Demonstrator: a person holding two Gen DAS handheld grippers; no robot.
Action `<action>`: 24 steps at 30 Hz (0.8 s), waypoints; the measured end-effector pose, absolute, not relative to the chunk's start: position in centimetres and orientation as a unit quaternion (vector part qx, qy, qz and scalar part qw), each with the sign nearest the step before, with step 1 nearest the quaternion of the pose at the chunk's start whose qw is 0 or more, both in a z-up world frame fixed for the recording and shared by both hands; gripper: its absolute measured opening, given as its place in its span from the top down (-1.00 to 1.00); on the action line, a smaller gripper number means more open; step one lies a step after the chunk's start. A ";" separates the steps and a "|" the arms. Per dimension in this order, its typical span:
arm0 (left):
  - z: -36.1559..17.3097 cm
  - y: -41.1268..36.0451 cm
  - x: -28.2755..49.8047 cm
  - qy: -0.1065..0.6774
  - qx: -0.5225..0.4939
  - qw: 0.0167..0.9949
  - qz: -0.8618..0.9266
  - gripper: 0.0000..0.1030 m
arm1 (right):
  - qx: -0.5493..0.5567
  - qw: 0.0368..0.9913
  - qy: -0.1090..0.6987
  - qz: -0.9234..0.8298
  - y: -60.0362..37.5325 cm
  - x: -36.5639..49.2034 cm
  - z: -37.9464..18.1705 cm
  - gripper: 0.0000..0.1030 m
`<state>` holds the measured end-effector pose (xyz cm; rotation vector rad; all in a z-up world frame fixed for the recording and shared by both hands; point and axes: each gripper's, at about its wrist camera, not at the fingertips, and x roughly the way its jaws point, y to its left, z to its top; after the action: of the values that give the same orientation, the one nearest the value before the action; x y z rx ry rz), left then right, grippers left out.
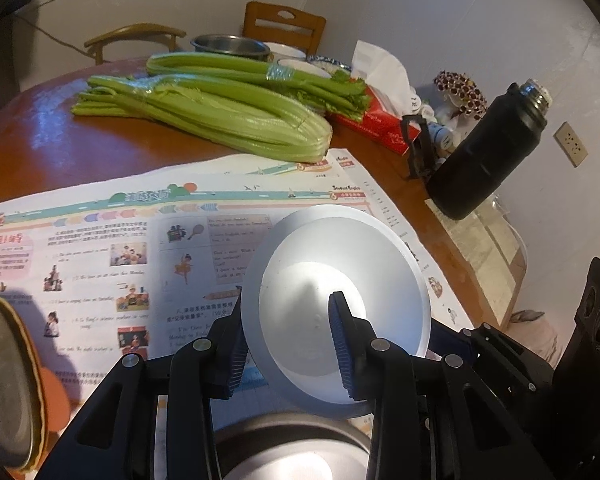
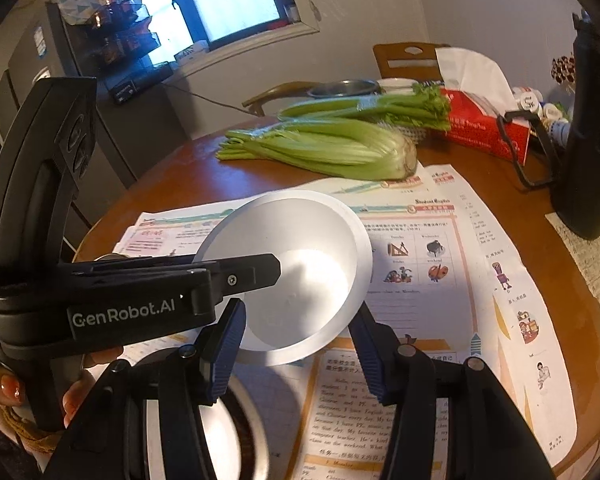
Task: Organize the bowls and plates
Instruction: 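Carry the second white bowl with the left tool and lower it into the nested bowls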
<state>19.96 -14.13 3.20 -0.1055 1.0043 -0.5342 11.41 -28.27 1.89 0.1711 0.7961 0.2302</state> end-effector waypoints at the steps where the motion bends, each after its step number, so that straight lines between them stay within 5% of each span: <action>1: 3.4 -13.9 19.6 0.473 -0.051 0.842 -0.252 0.27 | 0.081 0.913 0.383 0.113 -28.1 11.1 2.2 -0.04; 24: 7.9 -10.8 12.5 0.429 -0.053 0.872 -0.231 0.27 | 0.057 0.925 0.347 0.142 -25.2 5.2 6.0 -0.04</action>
<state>12.55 -10.76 7.87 -0.1116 0.8971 -0.4826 5.24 -25.24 5.95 0.1160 0.7117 0.2905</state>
